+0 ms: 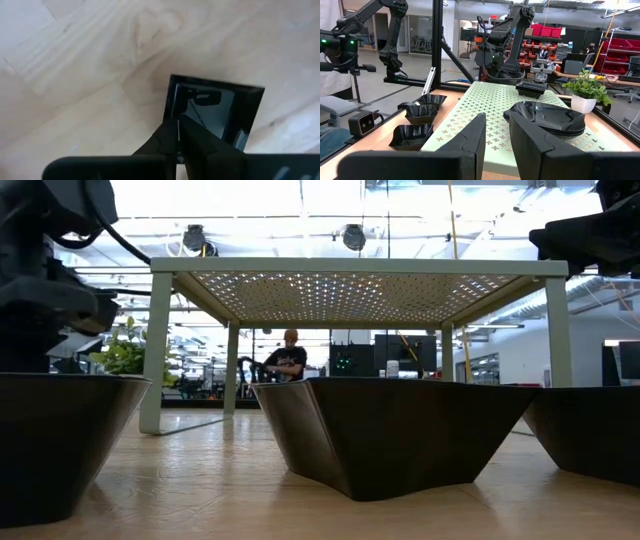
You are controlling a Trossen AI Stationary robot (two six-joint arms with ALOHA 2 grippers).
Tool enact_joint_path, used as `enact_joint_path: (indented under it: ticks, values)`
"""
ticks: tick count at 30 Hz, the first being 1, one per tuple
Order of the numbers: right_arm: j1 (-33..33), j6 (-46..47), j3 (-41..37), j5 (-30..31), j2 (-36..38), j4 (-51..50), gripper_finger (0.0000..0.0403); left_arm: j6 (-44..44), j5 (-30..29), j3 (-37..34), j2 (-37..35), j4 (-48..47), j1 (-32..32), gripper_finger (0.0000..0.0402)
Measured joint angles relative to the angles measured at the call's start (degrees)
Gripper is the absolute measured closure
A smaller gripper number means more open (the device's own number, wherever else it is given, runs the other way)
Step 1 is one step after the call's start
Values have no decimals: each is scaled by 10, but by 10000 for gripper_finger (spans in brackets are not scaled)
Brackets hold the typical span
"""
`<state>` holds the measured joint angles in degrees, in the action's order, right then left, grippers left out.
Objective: Pick & Place Mini shaped plates
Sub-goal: Stack the square plate on top of the square plate on the shelf
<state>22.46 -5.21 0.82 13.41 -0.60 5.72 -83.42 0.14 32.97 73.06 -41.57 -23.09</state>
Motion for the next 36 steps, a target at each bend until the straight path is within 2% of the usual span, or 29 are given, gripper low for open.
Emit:
enact_joint_path:
  ticks: [4, 10, 14, 20, 23, 36]
  values:
    - [0, 0, 0, 0, 0, 0, 328, 3, 0, 1, 0, 1, 14, 380]
    - [0, 0, 0, 0, 0, 0, 328, 74, -7, 31, 0, -12, 21, 376]
    - [0, 0, 0, 0, 0, 0, 328, 100, -16, 53, 0, -48, 21, 349]
    - [0, 0, 0, 0, 0, 0, 328, 110, 8, 42, 0, -64, 18, 294]
    - [0, 0, 0, 0, 0, 0, 328, 112, -4, 39, 0, -66, 15, 280]
    - [0, 0, 0, 0, 0, 0, 328, 113, -22, 27, 0, -71, 15, 288]
